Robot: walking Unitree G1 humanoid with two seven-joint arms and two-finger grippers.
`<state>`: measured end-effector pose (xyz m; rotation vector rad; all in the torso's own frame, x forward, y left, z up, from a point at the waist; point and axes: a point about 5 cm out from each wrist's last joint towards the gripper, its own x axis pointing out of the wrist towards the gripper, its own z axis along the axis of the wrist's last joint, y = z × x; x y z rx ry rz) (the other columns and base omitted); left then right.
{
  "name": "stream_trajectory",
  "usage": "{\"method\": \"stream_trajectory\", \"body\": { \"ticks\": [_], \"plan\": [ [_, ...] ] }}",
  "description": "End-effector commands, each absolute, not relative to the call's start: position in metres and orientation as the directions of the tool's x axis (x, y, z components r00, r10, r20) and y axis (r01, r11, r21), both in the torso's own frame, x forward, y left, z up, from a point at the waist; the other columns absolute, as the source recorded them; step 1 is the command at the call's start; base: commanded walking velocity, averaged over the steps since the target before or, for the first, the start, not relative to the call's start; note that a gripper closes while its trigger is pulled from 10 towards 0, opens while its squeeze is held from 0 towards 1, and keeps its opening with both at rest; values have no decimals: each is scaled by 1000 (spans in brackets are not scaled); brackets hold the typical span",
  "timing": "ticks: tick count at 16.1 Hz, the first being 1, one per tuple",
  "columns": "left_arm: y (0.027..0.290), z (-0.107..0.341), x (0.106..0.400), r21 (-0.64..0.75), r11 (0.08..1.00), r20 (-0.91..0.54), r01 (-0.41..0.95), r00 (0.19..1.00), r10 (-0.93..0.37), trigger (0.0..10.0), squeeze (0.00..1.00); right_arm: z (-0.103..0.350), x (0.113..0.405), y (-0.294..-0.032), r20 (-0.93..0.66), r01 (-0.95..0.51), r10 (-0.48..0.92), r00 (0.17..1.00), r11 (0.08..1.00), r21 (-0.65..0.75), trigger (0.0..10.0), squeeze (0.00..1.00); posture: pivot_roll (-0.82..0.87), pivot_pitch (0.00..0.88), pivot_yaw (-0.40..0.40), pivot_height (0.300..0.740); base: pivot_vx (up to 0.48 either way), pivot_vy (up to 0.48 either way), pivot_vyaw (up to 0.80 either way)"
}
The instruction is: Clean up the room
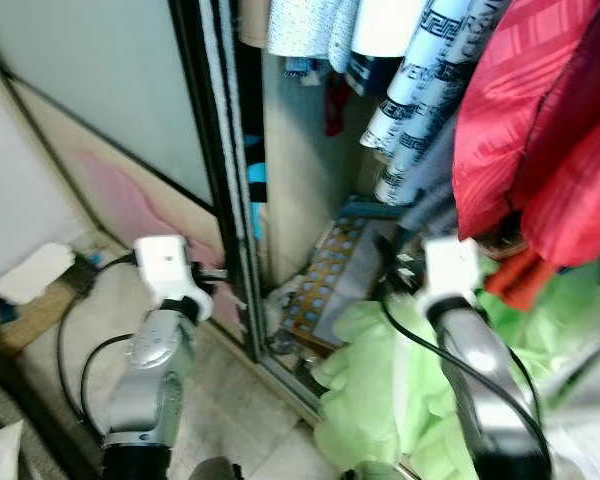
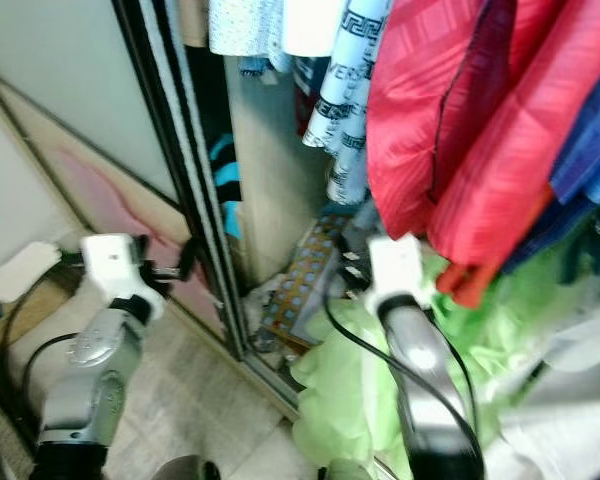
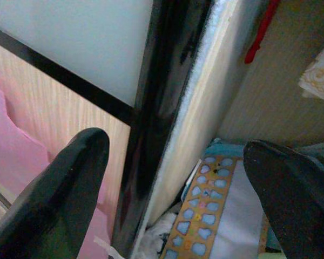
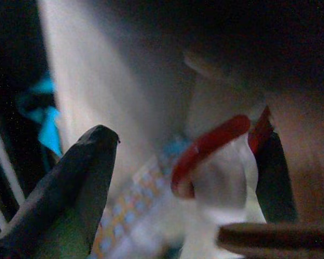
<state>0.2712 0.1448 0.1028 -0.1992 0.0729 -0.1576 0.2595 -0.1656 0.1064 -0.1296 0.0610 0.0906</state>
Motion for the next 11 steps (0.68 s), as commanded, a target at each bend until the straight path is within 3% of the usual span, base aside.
{"method": "stream_trajectory", "body": {
  "ticks": [1, 3, 6, 9, 11],
  "plan": [
    [148, 103, 271, -190, 969, -61, 155, 984, -169, 10000, 0, 94, 245, -175, -179, -67, 44, 983, 990, -125, 10000, 0, -14, 23, 3, 740, 0, 0, 0],
    [146, 102, 272, -193, 966, -67, 172, 980, -188, 10000, 0, 85, 220, -187, -279, -46, -1, 960, 986, -163, 10000, 0, -33, 18, 9, 740, 0, 0, 0],
    [138, 103, 279, -184, 958, -58, 218, 971, -232, 10000, 0, 78, 183, -196, -312, -144, 30, 950, 926, -349, 10000, 0, -56, 6, 14, 740, 0, 0, 0],
    [137, 105, 283, -183, 958, -52, 222, 971, -235, 10000, 0, 84, 176, -208, -291, -113, -22, 956, 891, -440, 10000, 0, -71, 0, 16, 740, 0, 0, 0],
    [136, 105, 286, -186, 956, -45, 225, 970, -237, 10000, 0, 91, 179, -205, -199, -142, 52, 979, 871, -471, 10000, 0, -80, 0, 17, 740, 0, 0, 0]
  ]
}}
